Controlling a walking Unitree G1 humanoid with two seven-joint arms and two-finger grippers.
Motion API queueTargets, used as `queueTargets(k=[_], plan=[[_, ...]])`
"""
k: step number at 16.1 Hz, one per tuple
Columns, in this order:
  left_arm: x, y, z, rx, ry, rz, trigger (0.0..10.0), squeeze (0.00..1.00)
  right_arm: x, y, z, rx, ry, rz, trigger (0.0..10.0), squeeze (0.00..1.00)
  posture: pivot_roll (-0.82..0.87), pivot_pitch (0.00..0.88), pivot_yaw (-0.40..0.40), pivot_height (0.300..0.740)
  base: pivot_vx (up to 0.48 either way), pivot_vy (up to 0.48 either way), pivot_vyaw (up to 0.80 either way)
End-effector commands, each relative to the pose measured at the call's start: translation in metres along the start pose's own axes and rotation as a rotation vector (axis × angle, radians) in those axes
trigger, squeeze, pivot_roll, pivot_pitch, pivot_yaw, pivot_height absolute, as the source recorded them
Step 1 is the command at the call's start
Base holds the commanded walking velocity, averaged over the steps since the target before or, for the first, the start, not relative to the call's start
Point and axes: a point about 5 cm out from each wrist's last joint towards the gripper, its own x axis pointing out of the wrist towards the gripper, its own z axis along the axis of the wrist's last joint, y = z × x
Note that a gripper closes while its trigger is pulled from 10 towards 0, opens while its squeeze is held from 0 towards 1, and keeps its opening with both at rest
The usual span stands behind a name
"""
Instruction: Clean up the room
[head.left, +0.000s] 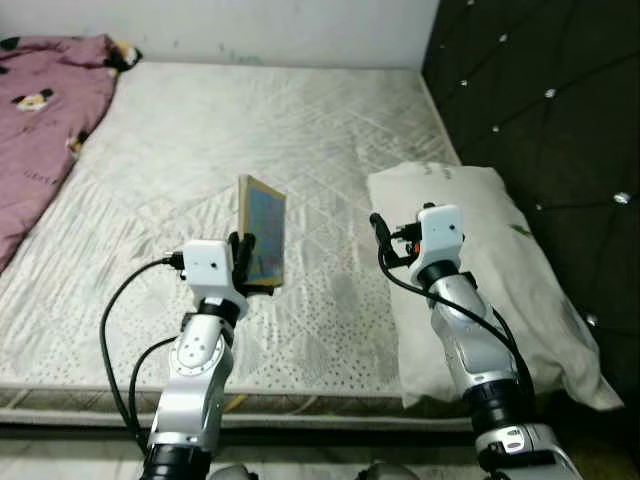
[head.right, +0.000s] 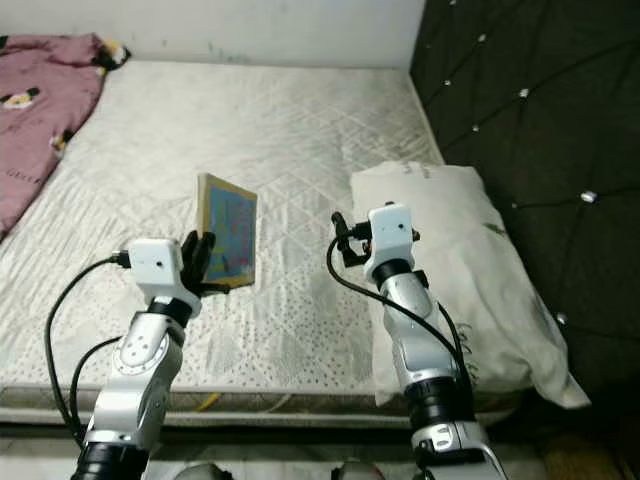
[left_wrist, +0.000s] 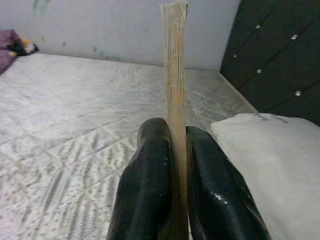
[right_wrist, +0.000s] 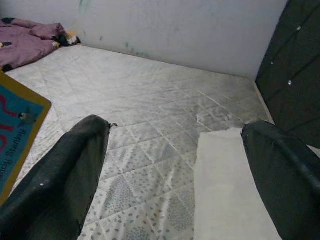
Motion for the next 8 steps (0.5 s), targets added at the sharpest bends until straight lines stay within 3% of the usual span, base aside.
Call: queueTargets(k=[1,3,8], plan=[[0.0021,-0.0028,0.0095,0.004,-0.044,-0.006,10.0,0.00,0.0000,-0.0019,0.0021,-0.004,-0.014,-0.006,10.0,0.00,-0.05,0.000,-0.006,0.740,0.000,0.000,0.00],[0.0020,-0.0026,0.0102,0.001,-0.052,-0.006,10.0,0.00,-0.0002,-0.0016,0.0016,-0.002,-0.012,-0.006,10.0,0.00,-0.05,0.000,-0.006,0.740,0.000,0.000,0.00],[0.0022,-0.0029,0.0103,0.003,-0.051,-0.014,10.0,0.00,0.0005,-0.0019,0.0015,-0.004,-0.010,-0.007,10.0,0.00,-0.05,0.000,-0.006,0.740,0.376,0.000,0.00]])
